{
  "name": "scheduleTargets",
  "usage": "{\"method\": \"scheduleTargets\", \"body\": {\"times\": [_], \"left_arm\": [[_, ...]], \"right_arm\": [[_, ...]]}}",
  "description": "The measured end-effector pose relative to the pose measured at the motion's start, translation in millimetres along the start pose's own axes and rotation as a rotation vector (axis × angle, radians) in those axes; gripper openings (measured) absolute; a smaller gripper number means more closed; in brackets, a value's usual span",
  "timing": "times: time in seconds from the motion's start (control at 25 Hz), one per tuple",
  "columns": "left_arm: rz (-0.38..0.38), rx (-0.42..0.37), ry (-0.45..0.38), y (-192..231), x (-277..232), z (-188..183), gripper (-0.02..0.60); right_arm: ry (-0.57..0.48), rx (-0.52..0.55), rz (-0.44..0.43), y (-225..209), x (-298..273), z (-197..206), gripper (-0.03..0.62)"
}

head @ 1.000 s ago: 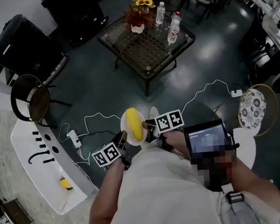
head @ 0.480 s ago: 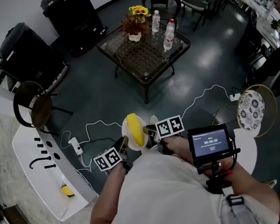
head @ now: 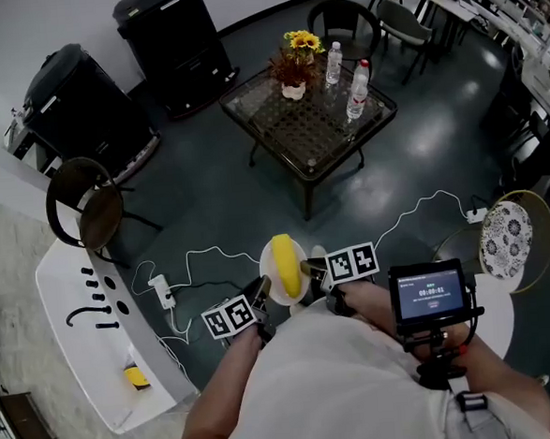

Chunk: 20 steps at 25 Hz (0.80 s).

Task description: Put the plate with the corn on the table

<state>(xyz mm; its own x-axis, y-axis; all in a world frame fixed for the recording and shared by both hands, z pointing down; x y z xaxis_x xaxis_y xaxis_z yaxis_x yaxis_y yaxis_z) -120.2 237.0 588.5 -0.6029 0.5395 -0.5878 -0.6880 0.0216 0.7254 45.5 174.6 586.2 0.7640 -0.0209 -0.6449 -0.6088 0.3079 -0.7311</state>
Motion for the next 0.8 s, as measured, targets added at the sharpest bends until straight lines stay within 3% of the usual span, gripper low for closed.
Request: {"method": "scheduleTargets", "body": {"times": [0.8], "left_arm": [[0.0, 0.021, -0.005, 3.2, -6.5, 1.4, 0.041]], "right_arm": [[-0.004, 0.015, -0.008, -6.4, -1.5, -2.1, 0.046]]}}
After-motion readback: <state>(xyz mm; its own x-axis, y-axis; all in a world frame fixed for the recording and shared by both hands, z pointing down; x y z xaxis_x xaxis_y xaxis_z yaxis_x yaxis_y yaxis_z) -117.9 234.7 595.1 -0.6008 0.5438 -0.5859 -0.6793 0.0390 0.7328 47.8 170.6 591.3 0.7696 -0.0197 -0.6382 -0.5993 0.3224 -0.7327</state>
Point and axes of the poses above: the fingertips, and each gripper's own axes: x backward along the fingers, y to its left, z out of its underside, the point moved 5 cm from there along x, backward along the fingers, and after that the axes turned 12 degrees about y, right-handed, at the moved point
